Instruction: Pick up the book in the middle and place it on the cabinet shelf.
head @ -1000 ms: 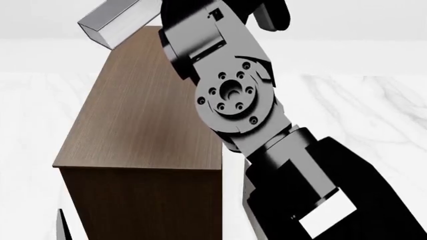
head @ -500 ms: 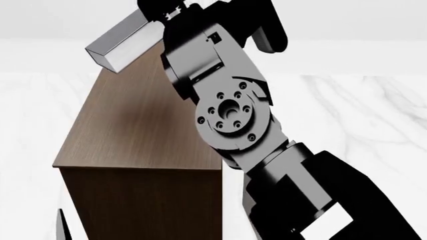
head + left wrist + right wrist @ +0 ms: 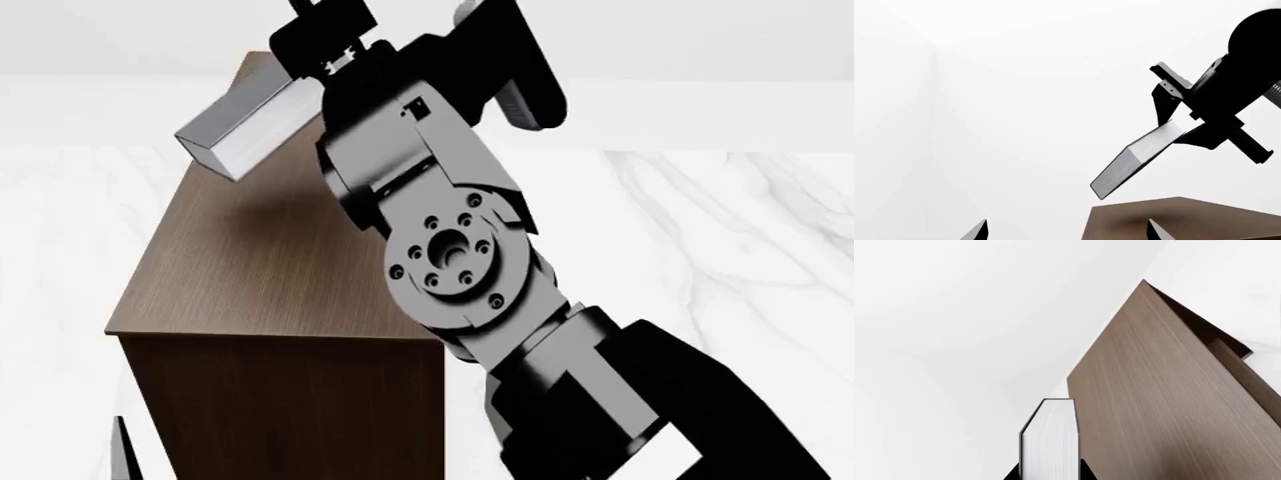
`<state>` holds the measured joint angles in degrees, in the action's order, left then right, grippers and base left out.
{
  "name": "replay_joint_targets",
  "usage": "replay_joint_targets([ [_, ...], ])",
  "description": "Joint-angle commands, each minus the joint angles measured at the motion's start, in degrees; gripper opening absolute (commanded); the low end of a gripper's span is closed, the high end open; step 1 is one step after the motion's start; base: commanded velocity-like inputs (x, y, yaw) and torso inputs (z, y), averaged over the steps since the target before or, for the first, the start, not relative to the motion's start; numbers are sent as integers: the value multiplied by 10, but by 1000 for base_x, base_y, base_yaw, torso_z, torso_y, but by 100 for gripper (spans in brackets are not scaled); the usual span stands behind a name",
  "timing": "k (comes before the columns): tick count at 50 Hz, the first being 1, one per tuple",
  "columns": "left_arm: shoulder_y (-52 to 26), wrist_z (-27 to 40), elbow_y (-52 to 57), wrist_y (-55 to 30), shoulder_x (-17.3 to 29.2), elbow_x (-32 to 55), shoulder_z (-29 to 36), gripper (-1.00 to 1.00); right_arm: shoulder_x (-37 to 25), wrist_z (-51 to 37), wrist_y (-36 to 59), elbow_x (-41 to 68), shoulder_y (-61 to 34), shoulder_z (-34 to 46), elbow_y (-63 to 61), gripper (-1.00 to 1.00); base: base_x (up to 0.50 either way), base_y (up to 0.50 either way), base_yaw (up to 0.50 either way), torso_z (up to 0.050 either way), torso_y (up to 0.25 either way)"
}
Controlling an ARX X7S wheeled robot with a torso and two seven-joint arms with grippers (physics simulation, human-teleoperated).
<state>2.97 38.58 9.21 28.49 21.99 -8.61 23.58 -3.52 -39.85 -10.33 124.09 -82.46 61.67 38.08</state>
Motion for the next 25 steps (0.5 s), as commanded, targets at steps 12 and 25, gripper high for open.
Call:
replay_joint_targets([
  [12,-2,-9,-1,2,-8,0,-14,100,-7,-19,44,-63,-6,17,-39,-100,0,0,0,1,2],
  [25,-2,-9,1,0,-6,3,-13,100,-12,-34,67,-62,4,39,-29,-100,0,0,0,0,1],
])
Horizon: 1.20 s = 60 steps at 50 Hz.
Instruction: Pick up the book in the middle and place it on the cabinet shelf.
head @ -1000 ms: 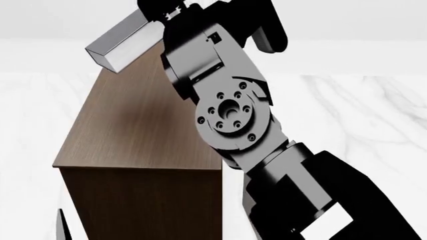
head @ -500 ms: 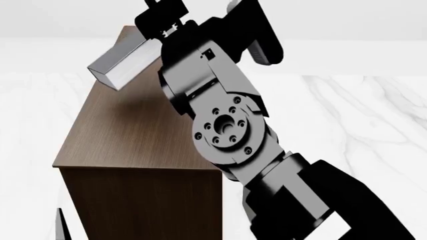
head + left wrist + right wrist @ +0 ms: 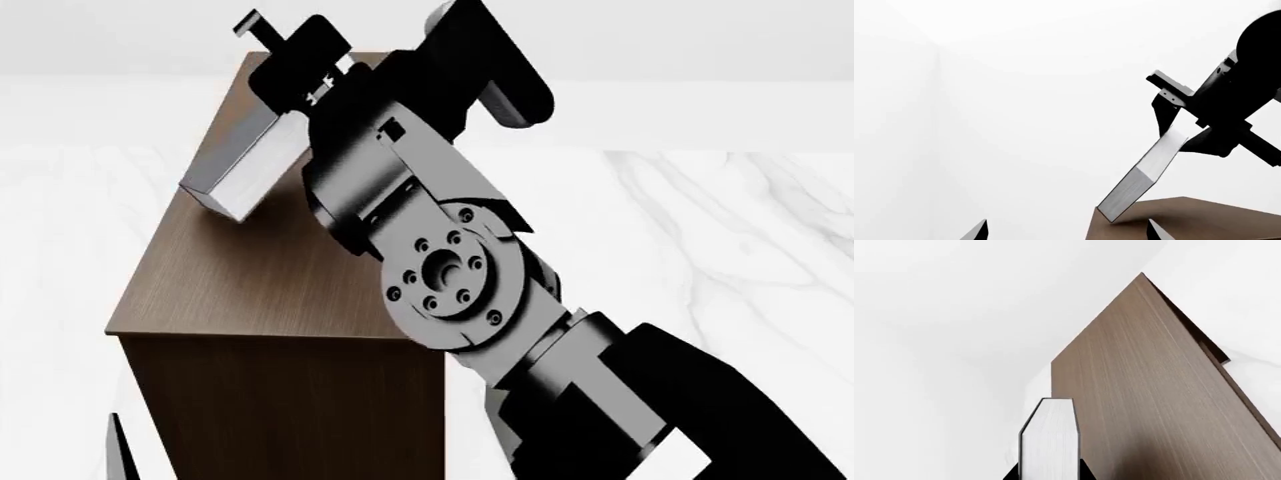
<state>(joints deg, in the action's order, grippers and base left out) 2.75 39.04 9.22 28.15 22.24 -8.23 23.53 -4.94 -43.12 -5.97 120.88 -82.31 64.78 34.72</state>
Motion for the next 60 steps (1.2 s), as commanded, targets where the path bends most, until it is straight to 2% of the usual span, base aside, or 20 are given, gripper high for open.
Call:
replay_joint_targets([
  [1,0,-13,0,4,-8,-1,-12,100,3,-1,24,-30,3,8,5,-100,0,0,-3,0,0],
  [13,1,-14,5,-2,-7,2,-10,100,3,-1,41,-26,11,20,13,-100,0,0,-1,0,0],
  [14,1,-14,6,-2,-7,1,-10,100,3,-7,44,-26,14,24,14,100,0,0,0,0,0],
  [37,-2,-11,-3,3,-6,2,-6,100,-3,1,54,-34,8,34,12,100,0,0,0,0,0],
  [60,-2,-9,0,-1,-5,0,-3,100,-110,-85,8,-84,25,21,-242,100,0,0,0,0,0],
])
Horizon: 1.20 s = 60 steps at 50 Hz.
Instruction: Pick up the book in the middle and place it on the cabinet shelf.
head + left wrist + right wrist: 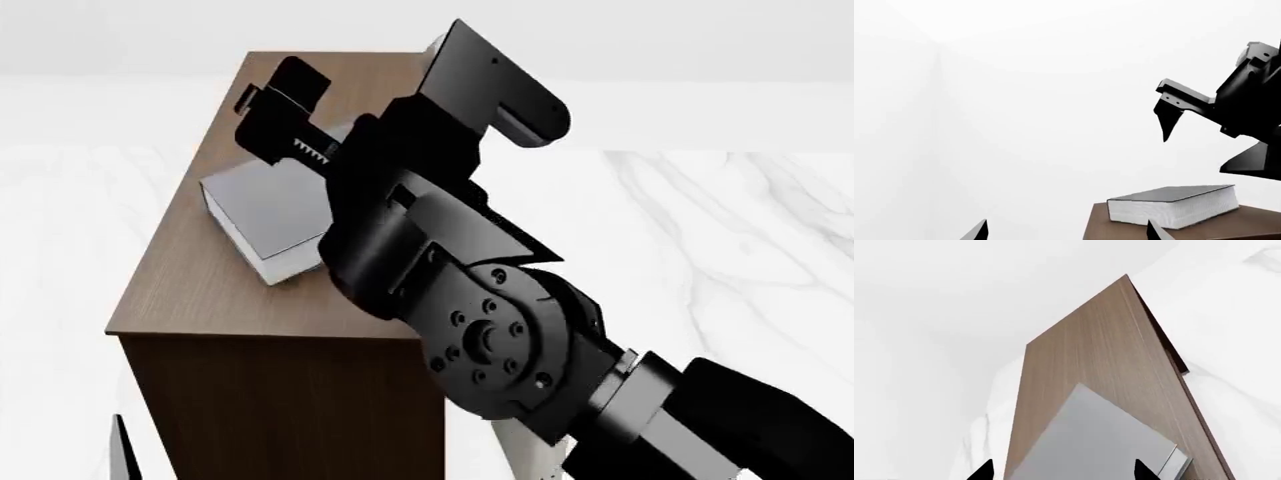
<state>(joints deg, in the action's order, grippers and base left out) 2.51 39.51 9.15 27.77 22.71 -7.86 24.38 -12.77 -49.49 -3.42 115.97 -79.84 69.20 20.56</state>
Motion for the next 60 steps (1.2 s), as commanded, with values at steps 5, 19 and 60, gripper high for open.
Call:
replay_joint_targets([
  [5,0,-12,0,3,-9,-4,-11,100,-43,-33,-22,-39,-1,-28,-133,100,0,0,0,0,0],
  [19,-2,-9,4,-2,-8,-3,-13,100,-74,-43,-26,-44,2,-40,-199,100,0,0,0,0,0],
  [60,-9,-6,21,-27,-6,16,-20,100,-378,-65,-159,-238,181,-82,-420,100,0,0,0,0,0],
])
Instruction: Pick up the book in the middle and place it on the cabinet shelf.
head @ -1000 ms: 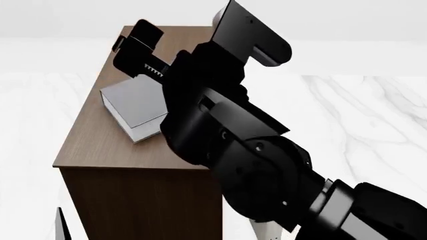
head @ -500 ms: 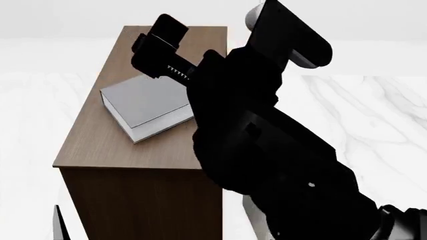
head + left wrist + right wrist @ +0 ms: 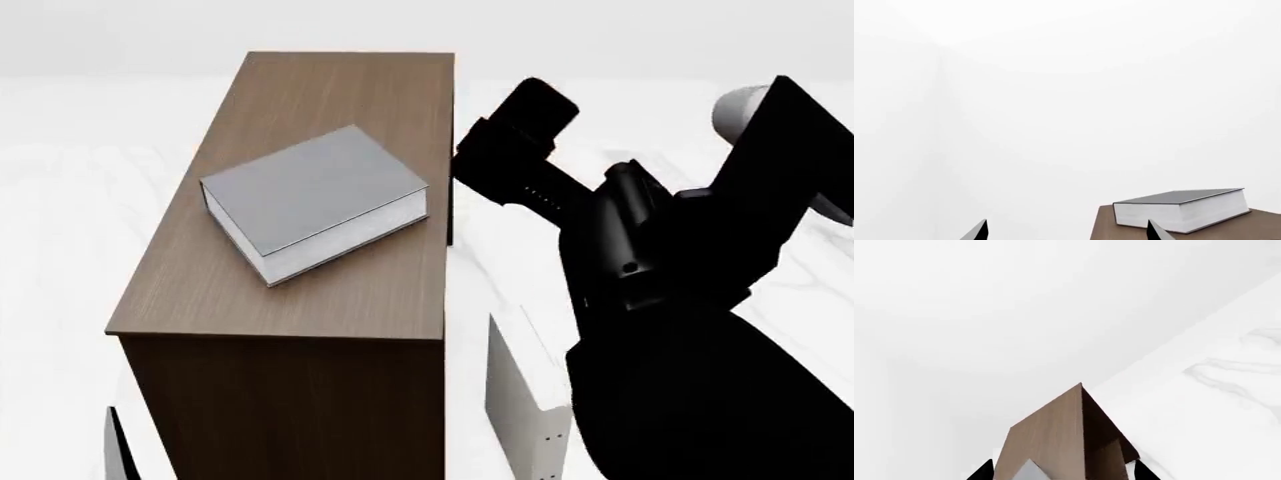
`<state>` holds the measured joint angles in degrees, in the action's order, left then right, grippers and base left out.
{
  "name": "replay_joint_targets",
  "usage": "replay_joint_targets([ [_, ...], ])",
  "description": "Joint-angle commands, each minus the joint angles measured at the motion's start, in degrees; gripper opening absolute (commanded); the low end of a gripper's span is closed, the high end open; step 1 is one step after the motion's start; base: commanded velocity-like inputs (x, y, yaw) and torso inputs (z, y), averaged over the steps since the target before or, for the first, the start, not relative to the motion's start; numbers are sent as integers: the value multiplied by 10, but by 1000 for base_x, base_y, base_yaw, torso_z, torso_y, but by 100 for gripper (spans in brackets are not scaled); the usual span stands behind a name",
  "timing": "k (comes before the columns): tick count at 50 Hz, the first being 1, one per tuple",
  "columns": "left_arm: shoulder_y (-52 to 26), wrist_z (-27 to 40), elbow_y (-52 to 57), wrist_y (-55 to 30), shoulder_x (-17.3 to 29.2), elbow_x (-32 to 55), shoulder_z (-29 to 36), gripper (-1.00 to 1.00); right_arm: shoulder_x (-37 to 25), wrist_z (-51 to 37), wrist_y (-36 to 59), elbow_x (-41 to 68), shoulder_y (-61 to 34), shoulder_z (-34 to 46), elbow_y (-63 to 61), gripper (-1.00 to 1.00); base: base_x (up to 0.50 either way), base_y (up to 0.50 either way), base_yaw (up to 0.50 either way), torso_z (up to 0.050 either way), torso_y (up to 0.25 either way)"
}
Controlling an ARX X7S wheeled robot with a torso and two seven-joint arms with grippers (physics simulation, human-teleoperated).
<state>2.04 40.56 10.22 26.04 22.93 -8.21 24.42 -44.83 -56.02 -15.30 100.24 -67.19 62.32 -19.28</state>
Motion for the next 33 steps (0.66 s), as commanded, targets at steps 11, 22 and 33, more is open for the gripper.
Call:
replay_joint_targets([
  [11,-9,-14,16,-20,-8,24,-24,100,-90,7,-56,-134,109,8,3,100,0,0,0,0,0],
  [22,-31,-6,100,-83,12,84,-81,100,-116,-61,-192,-439,230,9,36,100,0,0,0,0,0],
  [33,-56,42,192,-141,71,78,-217,100,-172,-250,-314,-721,315,-103,79,100,0,0,0,0,0],
])
